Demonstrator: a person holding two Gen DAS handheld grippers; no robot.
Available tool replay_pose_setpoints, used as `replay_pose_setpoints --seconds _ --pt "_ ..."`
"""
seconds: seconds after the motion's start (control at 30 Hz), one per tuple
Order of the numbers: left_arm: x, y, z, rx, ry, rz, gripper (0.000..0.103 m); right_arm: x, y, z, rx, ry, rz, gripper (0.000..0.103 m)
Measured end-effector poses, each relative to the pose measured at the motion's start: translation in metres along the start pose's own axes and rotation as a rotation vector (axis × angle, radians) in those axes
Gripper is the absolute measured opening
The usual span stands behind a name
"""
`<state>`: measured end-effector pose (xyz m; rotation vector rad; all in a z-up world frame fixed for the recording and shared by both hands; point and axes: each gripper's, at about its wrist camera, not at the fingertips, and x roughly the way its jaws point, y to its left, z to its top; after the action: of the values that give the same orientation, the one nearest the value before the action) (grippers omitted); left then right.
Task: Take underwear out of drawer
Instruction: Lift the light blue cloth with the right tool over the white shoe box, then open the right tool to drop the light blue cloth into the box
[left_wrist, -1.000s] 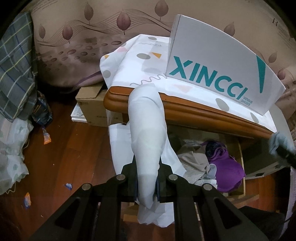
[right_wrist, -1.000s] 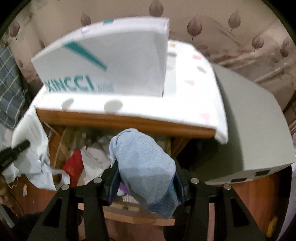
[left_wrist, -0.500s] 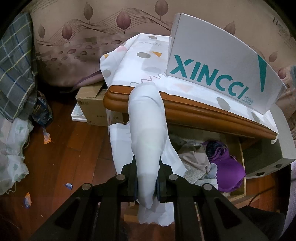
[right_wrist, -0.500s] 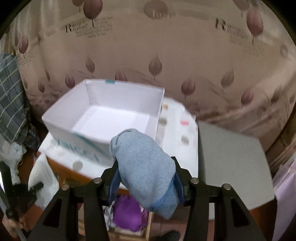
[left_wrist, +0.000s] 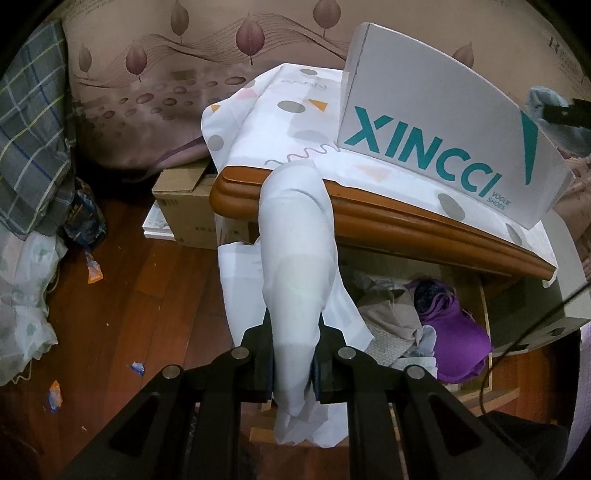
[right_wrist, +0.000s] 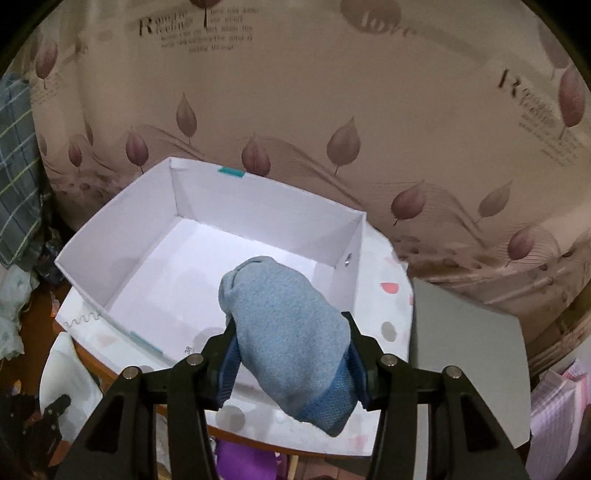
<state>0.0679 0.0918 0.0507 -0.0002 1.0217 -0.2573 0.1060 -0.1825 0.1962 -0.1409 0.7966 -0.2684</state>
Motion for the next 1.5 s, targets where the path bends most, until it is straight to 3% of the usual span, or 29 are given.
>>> replay_pose_setpoints --seconds 0.3,0.73,1.4,1.5 --pt "0.002 0.001 0.0 0.002 0.003 -0.004 0.013 0.042 0.015 0.009 -0.016 0.038 -0.022 0.05" --pt "0.005 0.001 0.0 0.005 0.012 -0.007 0.013 0.083 0.016 0.004 0.043 0.12 0.033 0.051" --pt "0.006 0.0 0.0 -0.002 0.021 -0.024 0.013 0.083 0.006 -0.001 -0.016 0.133 -0.005 0.062" --pt "0.006 -0.001 0.0 0.002 0.02 -0.022 0.013 0.077 0.001 0.0 0.012 0.104 0.01 0.062"
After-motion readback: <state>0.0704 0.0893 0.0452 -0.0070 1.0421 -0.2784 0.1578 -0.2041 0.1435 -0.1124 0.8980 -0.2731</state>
